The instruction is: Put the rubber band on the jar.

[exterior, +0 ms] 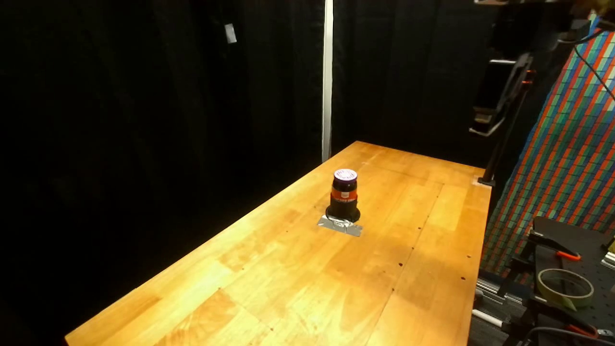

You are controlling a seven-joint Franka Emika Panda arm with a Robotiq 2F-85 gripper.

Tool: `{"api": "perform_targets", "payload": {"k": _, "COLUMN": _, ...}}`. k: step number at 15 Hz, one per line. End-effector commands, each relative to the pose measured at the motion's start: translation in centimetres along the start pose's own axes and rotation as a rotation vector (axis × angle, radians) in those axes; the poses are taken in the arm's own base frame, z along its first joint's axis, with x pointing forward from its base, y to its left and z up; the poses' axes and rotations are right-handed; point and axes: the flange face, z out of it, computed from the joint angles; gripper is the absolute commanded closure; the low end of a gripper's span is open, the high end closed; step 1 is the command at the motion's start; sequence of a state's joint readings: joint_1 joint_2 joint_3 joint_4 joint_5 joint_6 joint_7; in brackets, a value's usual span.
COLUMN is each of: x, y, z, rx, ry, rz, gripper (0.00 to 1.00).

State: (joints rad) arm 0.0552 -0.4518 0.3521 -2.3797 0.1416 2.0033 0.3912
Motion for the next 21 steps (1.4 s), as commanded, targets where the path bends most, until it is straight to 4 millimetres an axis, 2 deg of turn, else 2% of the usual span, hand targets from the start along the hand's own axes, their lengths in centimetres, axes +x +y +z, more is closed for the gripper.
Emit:
{"api": "perform_targets", "payload": {"k": 1, "x": 7.8, "y": -2.1, "z": 2.3, "rx": 0.01, "ry": 0.072, "rz": -0.038, "gripper": 0.0}}
{"api": "perform_targets", "payload": {"k": 5, "x": 15.5, "y": -1.7, "z": 6.6, "rx": -0.004, "ry": 0.104, "rz": -0.026, "gripper": 0.0}}
{"api": "perform_targets", "payload": {"k": 9, "x": 22.0, "y": 0.3, "z": 10.3, "rx": 0.007, "ry": 0.068, "rz": 0.014, "gripper": 0.0}}
{"api": "perform_targets", "payload": {"k": 14, "x": 26.8, "y": 2.1, "z": 13.9, "rx": 0.03, "ry": 0.043, "rz": 0.083, "gripper": 0.0}}
{"api": "perform_targets", "payload": {"k": 21, "x": 30.0, "y": 4.5, "z": 18.1, "rx": 0.024, "ry": -0.003, "rz": 0.158, "gripper": 0.0}}
